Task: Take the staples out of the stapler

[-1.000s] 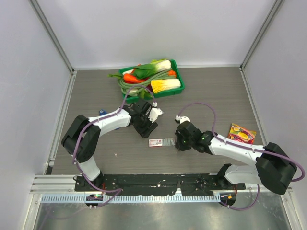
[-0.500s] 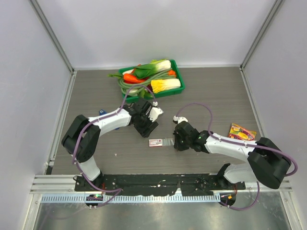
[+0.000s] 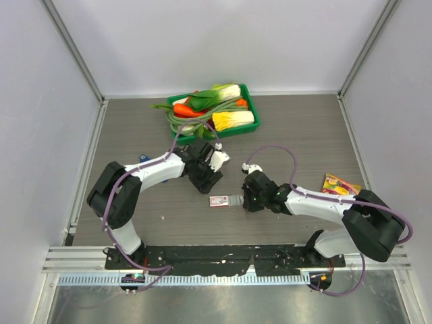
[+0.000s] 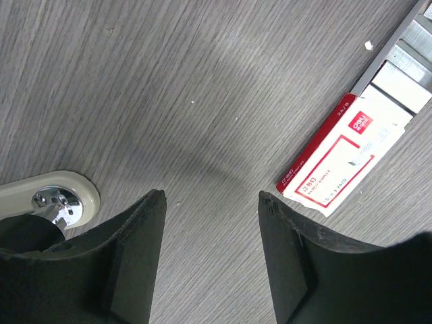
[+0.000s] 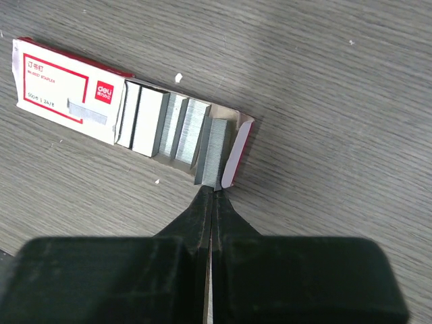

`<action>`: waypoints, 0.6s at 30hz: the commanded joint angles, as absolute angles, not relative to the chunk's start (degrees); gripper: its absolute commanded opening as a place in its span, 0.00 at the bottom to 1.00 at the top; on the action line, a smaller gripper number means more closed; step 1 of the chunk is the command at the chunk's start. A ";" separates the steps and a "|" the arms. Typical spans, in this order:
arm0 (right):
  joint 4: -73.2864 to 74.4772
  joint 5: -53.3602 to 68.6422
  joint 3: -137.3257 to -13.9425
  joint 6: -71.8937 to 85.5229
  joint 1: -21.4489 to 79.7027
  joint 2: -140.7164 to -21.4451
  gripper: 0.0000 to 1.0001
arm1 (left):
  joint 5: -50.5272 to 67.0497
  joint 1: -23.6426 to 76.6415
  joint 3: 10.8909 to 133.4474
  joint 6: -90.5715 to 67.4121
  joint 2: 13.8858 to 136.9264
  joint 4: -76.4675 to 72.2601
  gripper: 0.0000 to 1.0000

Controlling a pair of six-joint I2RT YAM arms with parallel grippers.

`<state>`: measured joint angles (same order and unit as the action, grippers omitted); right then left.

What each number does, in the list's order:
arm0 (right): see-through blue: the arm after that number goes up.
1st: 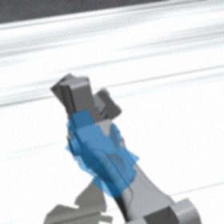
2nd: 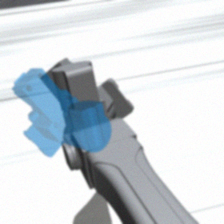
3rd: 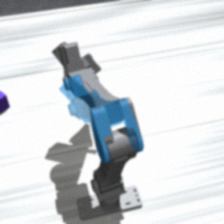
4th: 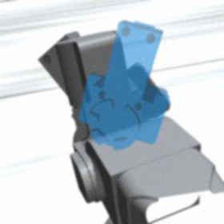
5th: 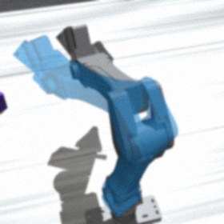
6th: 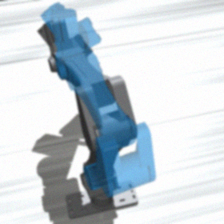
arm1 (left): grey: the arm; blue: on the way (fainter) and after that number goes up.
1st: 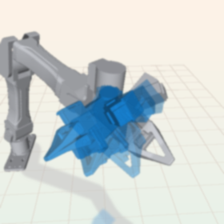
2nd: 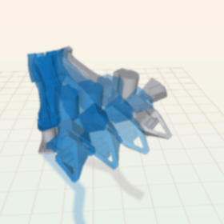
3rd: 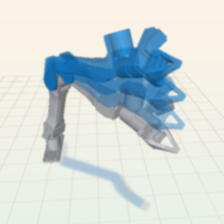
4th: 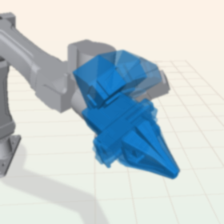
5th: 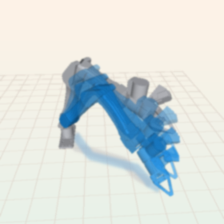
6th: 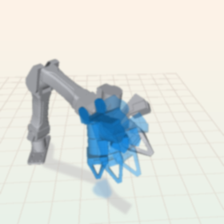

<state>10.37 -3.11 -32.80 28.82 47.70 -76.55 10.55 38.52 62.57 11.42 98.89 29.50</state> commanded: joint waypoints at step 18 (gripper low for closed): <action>7.73 -1.85 -37.88 29.27 47.55 -78.49 0.01 | 11.60 38.67 62.84 12.92 98.53 29.18 0.61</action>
<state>8.60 -2.15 -35.57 29.17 47.70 -78.78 10.57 38.52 62.57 12.36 98.89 29.47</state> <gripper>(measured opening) 0.026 0.608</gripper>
